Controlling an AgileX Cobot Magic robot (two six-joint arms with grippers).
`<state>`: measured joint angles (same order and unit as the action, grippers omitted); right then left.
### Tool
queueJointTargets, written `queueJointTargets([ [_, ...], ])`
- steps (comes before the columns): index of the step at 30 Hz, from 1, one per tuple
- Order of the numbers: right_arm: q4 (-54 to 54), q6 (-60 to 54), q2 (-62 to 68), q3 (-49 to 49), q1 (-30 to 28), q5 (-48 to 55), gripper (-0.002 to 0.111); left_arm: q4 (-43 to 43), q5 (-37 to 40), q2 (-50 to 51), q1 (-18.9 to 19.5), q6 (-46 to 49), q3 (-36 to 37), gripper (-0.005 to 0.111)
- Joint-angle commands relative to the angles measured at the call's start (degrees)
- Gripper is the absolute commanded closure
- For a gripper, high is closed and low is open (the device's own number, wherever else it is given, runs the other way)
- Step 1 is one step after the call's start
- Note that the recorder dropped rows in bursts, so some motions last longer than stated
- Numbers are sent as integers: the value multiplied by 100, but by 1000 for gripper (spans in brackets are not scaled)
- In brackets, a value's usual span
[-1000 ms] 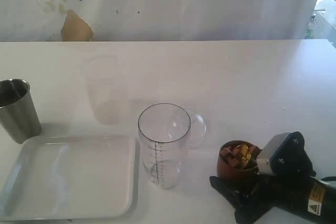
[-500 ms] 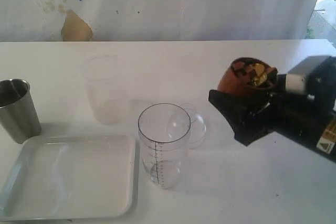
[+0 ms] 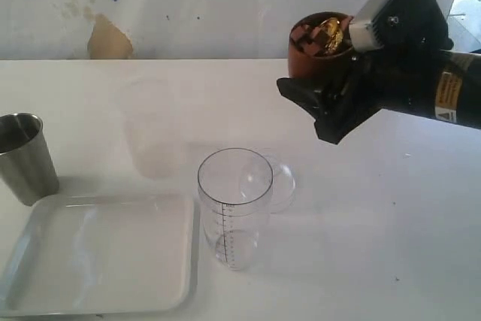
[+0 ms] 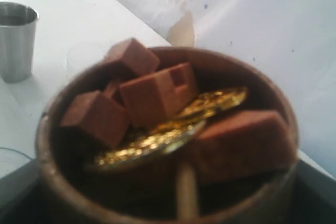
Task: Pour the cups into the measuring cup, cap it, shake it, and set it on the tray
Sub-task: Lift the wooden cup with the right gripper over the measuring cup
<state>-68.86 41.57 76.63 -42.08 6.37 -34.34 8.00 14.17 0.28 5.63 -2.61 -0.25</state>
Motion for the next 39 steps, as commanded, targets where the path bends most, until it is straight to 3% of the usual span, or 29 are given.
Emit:
queueJointTargets([
  [1, -350, -66, 149, -193, 108, 266, 108, -24, -44, -28, -12, -13, 25, 106],
  [11, -545, -1123, 834, -456, 561, 110, 108, -24, -44, -28, -12, -13, 25, 106],
  [20, -545, -1435, 1139, -813, 561, -187, 108, -24, -44, -28, -12, -13, 25, 106],
  [34, -641, -3533, 1316, -853, 561, -284, 108, -24, -44, -28, -12, -13, 25, 106],
  [39, -641, -3813, 1316, -866, 561, -284, 108, -24, -44, -28, -12, -13, 25, 106],
])
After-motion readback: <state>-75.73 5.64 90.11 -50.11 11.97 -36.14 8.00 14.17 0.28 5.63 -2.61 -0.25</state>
